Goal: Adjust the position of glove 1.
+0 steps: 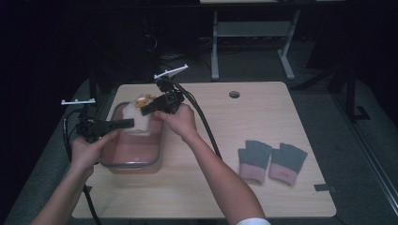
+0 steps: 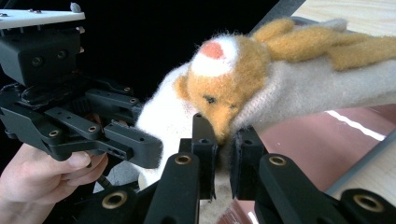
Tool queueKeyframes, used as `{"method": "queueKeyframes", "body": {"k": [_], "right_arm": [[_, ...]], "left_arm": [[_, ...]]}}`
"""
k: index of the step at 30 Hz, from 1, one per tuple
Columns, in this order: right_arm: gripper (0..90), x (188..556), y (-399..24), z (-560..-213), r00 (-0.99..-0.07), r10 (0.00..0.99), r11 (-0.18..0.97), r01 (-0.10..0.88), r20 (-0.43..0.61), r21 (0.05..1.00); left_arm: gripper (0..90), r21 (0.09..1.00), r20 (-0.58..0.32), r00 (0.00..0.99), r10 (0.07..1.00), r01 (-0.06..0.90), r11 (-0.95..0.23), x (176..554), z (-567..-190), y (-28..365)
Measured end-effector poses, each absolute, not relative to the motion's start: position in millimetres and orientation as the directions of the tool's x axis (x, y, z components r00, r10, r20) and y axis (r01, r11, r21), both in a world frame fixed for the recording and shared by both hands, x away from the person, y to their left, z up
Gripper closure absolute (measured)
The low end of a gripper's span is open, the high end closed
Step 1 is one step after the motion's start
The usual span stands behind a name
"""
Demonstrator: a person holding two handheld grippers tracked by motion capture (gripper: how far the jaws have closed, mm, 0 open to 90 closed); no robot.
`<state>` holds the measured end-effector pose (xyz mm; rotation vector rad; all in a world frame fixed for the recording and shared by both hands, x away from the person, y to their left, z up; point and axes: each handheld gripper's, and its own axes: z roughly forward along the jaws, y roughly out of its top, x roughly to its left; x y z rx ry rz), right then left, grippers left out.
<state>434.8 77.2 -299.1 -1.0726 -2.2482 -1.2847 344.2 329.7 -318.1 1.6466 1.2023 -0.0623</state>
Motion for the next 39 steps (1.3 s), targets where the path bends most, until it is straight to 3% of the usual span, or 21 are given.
{"method": "queueKeyframes", "body": {"k": [23,39], "right_arm": [[82.4,443.2,104.8,-327.4,-0.636,0.435,0.328,0.771,0.637,0.546],[81.5,449.1,116.3,-364.8,-0.599,0.454,0.356,0.801,0.660,0.482]], "left_arm": [[70.2,0.654,-0.580,0.434,0.690,0.752,0.077,345.5,-340.3,350.8],[70.1,0.585,-0.596,0.381,0.707,0.809,0.057,350.2,-371.0,357.5]]}}
